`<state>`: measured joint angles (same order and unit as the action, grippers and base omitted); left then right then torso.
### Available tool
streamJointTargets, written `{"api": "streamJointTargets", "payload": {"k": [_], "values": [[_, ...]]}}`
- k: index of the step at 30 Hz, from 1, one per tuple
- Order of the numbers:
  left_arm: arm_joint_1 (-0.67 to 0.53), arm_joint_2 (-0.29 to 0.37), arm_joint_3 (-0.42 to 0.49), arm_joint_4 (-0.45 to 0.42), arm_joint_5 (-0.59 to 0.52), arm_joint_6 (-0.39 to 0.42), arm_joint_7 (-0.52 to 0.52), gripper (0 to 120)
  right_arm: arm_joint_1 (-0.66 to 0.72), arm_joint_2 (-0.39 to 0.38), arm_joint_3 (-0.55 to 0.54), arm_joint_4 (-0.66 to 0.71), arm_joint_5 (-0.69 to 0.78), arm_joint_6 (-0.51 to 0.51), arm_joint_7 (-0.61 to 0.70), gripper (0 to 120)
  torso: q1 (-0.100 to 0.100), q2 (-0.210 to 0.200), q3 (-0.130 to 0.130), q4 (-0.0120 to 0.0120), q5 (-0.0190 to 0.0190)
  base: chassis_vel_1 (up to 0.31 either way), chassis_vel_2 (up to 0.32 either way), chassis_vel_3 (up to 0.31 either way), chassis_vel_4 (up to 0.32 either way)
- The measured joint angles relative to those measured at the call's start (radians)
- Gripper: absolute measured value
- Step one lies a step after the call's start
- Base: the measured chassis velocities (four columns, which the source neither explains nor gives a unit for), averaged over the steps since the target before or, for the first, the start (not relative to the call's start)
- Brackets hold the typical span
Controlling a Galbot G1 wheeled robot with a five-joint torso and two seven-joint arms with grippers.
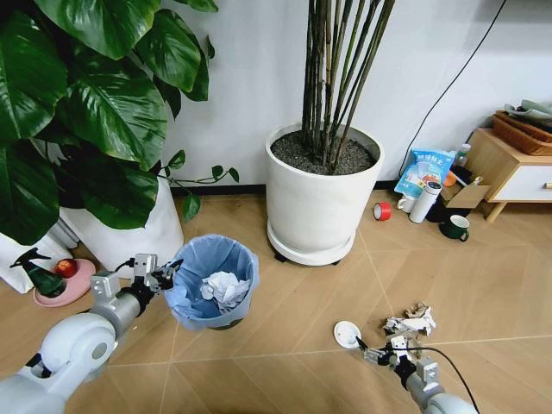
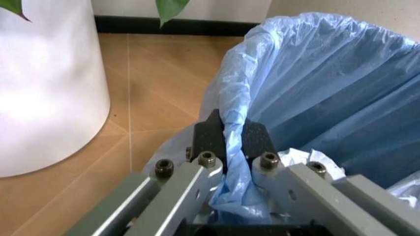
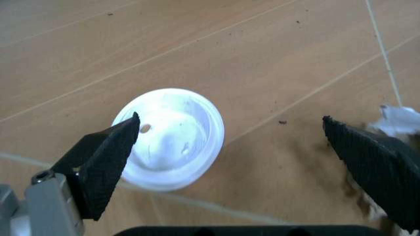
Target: Pick up the trash bin and place the garbage on the floor into it.
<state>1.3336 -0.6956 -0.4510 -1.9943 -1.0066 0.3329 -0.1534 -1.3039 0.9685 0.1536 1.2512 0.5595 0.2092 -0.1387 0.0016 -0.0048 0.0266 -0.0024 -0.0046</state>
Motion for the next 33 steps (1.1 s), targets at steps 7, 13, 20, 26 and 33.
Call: {"api": "streamJointTargets", "payload": {"k": [7, 13, 20, 26, 33], "values": [[-0.001, 0.002, -0.001, 0.005, -0.002, 0.000, 0.000, 0, 0.043, 0.003, -0.036, -0.035, 0.007, -0.004, 0.002, 100, 0.000, 0.000, 0.000, 0.0000, -0.0002, 0.000, 0.000, 0.000, 0.000], [-0.005, 0.006, -0.007, 0.007, -0.009, 0.000, 0.000, 0, 0.096, 0.010, -0.087, -0.087, 0.014, -0.016, 0.005, 100, 0.000, 0.000, 0.000, -0.0002, -0.0001, 0.000, 0.000, 0.000, 0.000], [-0.003, 0.006, -0.016, 0.009, -0.013, 0.000, 0.000, 0, 0.133, 0.019, -0.109, -0.128, 0.018, -0.017, 0.002, 94, 0.000, 0.000, 0.000, -0.0001, -0.0001, 0.000, 0.000, 0.000, 0.000], [-0.003, 0.006, -0.018, 0.009, -0.014, 0.000, 0.000, 0, 0.160, 0.025, -0.133, -0.156, 0.024, -0.021, -0.015, 72, 0.000, 0.000, 0.000, 0.0000, -0.0001, 0.000, 0.000, 0.000, 0.000], [-0.001, 0.008, -0.026, 0.008, -0.019, 0.001, 0.000, 0, 0.171, 0.022, -0.155, -0.181, 0.024, -0.026, -0.034, 43, 0.000, 0.000, 0.000, -0.0001, -0.0001, 0.000, 0.000, 0.000, 0.000]]}}
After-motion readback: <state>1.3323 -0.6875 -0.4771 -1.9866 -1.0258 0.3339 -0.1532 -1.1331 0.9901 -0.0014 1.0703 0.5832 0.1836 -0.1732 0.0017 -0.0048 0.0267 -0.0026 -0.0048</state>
